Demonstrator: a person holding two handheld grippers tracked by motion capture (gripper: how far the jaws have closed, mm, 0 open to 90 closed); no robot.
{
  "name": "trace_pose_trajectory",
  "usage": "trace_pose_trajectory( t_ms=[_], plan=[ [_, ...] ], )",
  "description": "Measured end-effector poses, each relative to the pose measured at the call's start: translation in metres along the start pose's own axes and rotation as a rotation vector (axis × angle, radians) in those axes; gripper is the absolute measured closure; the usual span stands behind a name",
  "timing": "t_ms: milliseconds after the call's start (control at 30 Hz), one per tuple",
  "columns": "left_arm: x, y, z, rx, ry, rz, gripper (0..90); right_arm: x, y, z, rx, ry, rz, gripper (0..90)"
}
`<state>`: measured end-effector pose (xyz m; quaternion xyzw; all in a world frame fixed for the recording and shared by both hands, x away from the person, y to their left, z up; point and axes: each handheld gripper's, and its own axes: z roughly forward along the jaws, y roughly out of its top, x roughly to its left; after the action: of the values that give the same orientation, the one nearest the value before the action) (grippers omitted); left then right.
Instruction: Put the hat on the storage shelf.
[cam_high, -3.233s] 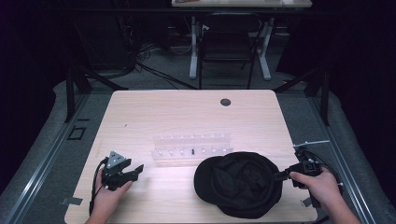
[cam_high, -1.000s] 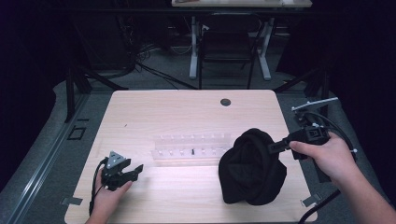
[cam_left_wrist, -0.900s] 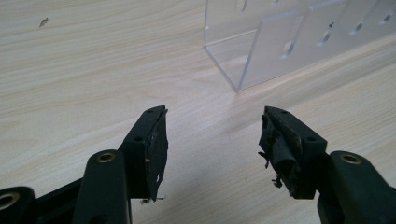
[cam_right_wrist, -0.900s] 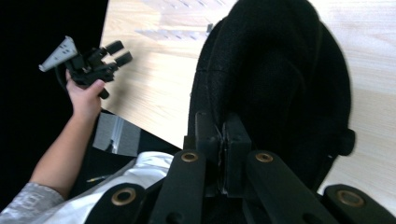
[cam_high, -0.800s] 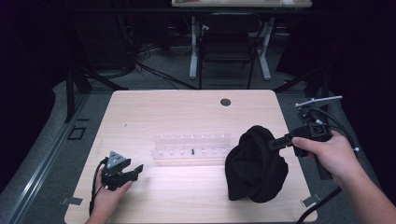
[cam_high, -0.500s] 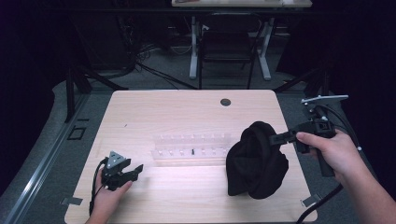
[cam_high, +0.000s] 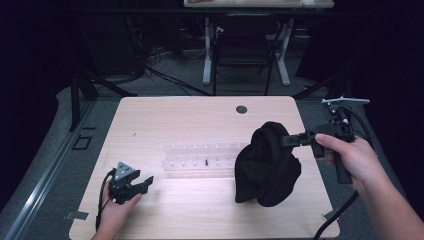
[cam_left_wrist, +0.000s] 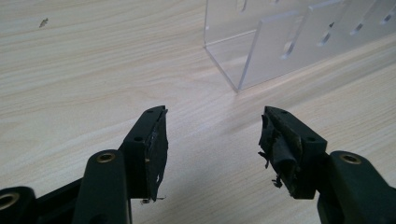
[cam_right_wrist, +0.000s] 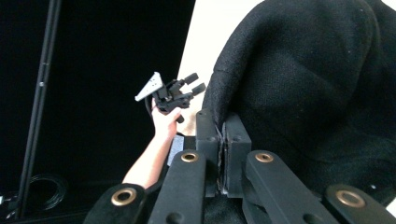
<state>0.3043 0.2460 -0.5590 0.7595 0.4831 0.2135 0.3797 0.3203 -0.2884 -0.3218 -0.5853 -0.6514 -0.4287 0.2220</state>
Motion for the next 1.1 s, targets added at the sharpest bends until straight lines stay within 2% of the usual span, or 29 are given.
trace_pose_trajectory(
  t_ms=[200, 367, 533, 733, 867, 1100],
  plan=[
    [0.001, 0.0, 0.0, 0.004, -0.001, 0.002, 41.7, 0.004, 0.007, 0.008, -0.019, 0.065, -0.015, 88.2],
    [0.0, 0.0, 0.0, 0.0, 0.0, -0.002, 41.7, 0.009, 0.01, 0.01, -0.027, 0.09, -0.035, 88.2],
    [0.0, 0.0, 0.0, -0.003, -0.002, -0.003, 41.7, 0.018, 0.018, 0.012, -0.061, 0.124, -0.067, 88.1],
    [0.0, 0.0, 0.0, -0.004, -0.003, -0.004, 41.7, 0.025, 0.026, 0.019, -0.084, 0.121, -0.095, 88.2],
    [0.0, 0.0, 0.0, -0.004, -0.004, -0.006, 41.7, 0.026, 0.03, 0.025, -0.085, 0.111, -0.104, 88.1],
    [0.0, 0.0, 0.0, -0.002, -0.008, -0.006, 41.7, 0.031, 0.042, 0.037, -0.091, 0.124, -0.105, 88.2]
  ],
)
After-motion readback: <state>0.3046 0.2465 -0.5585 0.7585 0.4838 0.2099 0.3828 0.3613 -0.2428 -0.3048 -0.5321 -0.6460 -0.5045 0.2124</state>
